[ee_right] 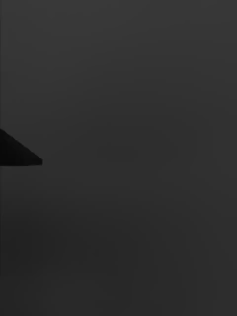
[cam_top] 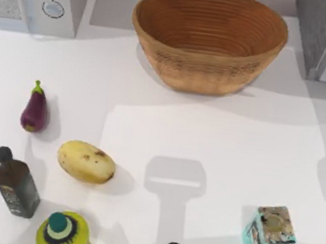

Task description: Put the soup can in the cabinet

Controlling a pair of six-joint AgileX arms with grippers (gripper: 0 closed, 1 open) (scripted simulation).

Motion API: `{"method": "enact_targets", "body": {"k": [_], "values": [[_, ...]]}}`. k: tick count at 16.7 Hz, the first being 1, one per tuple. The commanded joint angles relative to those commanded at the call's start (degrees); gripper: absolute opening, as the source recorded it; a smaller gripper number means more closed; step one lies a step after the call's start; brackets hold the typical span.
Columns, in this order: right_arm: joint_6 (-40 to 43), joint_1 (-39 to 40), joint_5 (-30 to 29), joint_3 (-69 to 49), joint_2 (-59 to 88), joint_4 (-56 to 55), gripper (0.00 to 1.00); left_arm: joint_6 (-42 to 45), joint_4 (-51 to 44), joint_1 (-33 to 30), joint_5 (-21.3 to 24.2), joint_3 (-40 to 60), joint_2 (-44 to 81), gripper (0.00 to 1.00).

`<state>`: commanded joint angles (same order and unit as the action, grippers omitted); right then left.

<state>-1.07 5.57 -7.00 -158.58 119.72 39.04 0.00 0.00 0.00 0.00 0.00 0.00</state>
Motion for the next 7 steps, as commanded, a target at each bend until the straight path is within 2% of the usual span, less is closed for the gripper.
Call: {"method": "enact_targets", "body": {"k": [1, 2, 7], "values": [[0.0, 0.0, 0.0, 0.0, 0.0, 0.0, 0.98, 0.0, 0.0, 0.0, 0.0, 0.0, 0.0, 1.00], [0.0, 0.0, 0.0, 0.0, 0.0, 0.0, 1.00, 0.0, 0.0, 0.0, 0.0, 0.0, 0.0, 1.00], [0.0, 0.0, 0.0, 0.0, 0.0, 0.0, 1.00, 0.0, 0.0, 0.0, 0.0, 0.0, 0.0, 1.00]]}}
